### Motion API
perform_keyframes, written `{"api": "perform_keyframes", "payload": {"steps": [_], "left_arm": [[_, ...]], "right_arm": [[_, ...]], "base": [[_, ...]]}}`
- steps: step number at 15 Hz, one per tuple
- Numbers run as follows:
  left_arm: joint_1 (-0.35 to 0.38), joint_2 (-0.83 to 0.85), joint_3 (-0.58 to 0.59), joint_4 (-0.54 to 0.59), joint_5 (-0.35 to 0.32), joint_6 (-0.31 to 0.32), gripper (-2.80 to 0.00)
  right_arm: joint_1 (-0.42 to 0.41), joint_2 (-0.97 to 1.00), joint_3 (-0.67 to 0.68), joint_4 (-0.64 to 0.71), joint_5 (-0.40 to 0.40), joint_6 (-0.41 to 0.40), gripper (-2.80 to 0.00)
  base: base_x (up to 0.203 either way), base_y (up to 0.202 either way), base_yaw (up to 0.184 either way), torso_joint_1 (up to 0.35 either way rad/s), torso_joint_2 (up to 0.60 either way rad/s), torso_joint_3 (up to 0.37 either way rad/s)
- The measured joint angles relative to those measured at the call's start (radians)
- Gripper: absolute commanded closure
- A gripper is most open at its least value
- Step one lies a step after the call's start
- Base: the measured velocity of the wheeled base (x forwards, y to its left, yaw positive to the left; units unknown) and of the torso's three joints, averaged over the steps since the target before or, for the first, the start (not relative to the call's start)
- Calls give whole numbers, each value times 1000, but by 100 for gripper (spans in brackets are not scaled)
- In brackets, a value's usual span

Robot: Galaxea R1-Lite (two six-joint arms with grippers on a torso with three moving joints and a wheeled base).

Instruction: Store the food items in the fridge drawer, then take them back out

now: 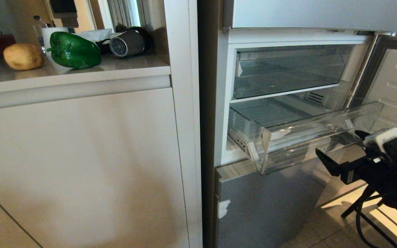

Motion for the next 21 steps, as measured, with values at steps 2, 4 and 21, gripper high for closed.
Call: {"api": "perform_keyframes", "payload": {"steps": [2, 4, 21], "left_arm": [[0, 0, 0, 0, 0, 0, 0], [0, 0, 0, 0, 0, 0, 0], [0, 0, 0, 0, 0, 0, 0]], "right_arm": [[18, -75, 80, 3, -4, 6, -280], [32, -179, 149, 18, -32, 28, -280], [44, -1309, -68, 1632, -158, 448, -280]], "base": [[0, 0, 0, 0, 0, 0], [0, 0, 0, 0, 0, 0], [0, 0, 0, 0, 0, 0]]}}
